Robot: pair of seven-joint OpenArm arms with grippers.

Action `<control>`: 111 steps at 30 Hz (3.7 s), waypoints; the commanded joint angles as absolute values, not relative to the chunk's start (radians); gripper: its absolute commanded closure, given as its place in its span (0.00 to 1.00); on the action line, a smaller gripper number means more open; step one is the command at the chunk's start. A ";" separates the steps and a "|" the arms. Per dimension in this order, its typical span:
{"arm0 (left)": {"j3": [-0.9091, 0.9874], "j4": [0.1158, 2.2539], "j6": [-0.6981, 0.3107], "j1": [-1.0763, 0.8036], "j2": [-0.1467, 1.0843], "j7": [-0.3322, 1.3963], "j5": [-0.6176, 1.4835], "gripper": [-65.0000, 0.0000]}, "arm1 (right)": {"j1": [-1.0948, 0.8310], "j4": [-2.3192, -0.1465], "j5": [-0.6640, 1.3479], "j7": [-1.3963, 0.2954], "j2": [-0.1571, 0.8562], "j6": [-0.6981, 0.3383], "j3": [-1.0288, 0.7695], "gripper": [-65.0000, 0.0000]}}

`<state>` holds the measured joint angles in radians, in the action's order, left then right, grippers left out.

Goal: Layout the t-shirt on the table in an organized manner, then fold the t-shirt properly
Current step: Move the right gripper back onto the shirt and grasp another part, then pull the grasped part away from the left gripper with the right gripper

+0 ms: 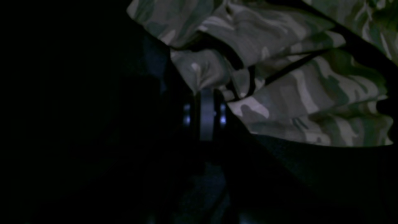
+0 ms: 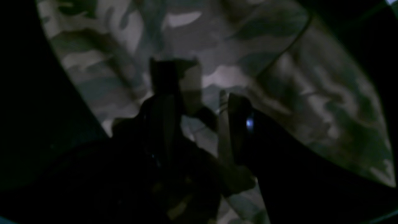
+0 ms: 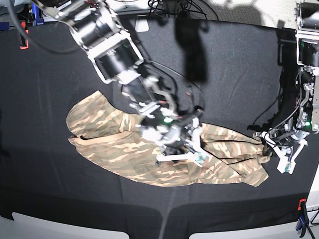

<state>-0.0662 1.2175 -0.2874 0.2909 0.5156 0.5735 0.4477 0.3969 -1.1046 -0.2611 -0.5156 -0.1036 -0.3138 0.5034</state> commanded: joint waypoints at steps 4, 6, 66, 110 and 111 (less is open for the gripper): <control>-0.060 1.236 -0.282 0.316 0.532 0.553 0.454 1.00 | 0.441 -1.120 -0.263 -0.474 -0.125 -0.305 0.503 0.61; -0.060 1.236 -0.282 0.316 0.532 0.554 0.454 1.00 | 0.441 -1.119 -0.263 -0.458 -0.124 -0.293 0.503 0.68; -0.060 1.236 -0.281 0.316 0.532 0.601 0.295 0.82 | 0.064 -1.731 -0.056 -0.646 0.195 -0.554 0.108 1.00; -0.060 1.236 -0.273 0.316 0.532 0.633 0.036 0.61 | 0.421 -1.312 -0.450 -0.476 0.199 -0.528 0.791 0.66; -0.060 1.236 -0.273 0.316 0.532 0.633 0.036 0.61 | 0.421 -1.312 -0.450 -0.476 0.200 -0.528 0.795 0.66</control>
<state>-0.0662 1.2175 -0.2844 0.2886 0.5152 0.6521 0.0345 0.3927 -1.2922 -0.4450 -0.4805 0.1997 -0.5346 0.8021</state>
